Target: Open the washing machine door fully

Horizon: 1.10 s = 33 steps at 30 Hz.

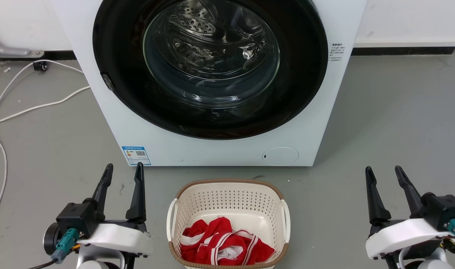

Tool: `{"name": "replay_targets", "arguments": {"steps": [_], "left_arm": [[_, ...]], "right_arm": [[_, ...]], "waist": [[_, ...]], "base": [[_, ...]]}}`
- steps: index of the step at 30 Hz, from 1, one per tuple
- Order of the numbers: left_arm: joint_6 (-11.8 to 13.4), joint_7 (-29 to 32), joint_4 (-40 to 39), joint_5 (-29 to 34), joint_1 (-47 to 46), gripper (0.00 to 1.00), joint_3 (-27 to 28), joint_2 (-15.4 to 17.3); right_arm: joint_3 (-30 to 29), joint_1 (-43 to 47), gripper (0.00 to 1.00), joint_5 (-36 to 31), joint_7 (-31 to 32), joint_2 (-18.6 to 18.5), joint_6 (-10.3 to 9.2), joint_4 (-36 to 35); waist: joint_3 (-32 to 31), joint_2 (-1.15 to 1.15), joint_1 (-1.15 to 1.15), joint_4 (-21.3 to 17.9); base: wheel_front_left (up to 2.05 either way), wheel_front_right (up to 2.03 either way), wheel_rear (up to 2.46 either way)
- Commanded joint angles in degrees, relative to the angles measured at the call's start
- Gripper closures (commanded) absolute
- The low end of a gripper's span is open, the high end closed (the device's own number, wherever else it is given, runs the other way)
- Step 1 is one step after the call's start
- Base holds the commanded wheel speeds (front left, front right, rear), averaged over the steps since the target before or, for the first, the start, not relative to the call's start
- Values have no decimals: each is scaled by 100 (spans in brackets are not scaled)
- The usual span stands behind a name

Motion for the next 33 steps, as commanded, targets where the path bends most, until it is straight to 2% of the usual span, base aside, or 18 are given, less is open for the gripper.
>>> {"name": "replay_targets", "arguments": {"steps": [1, 25, 33], "left_arm": [[26, -37, -50, 111, -2, 0, -14, 19], [-67, -304, -86, 1026, 81, 0, 53, -80], [-94, -355, -94, 1190, 103, 0, 125, -141]], "right_arm": [[16, 13, 0, -99, -30, 17, -2, -64], [65, 62, 0, -988, -183, 29, -2, -101], [94, 65, 0, -1076, -228, 32, -2, -79]], "waist": [[0, 0, 0, 2], [8, 0, 0, -3], [16, 0, 0, -19]], "base": [[0, 0, 0], [0, 0, 0], [0, 0, 0]]}}
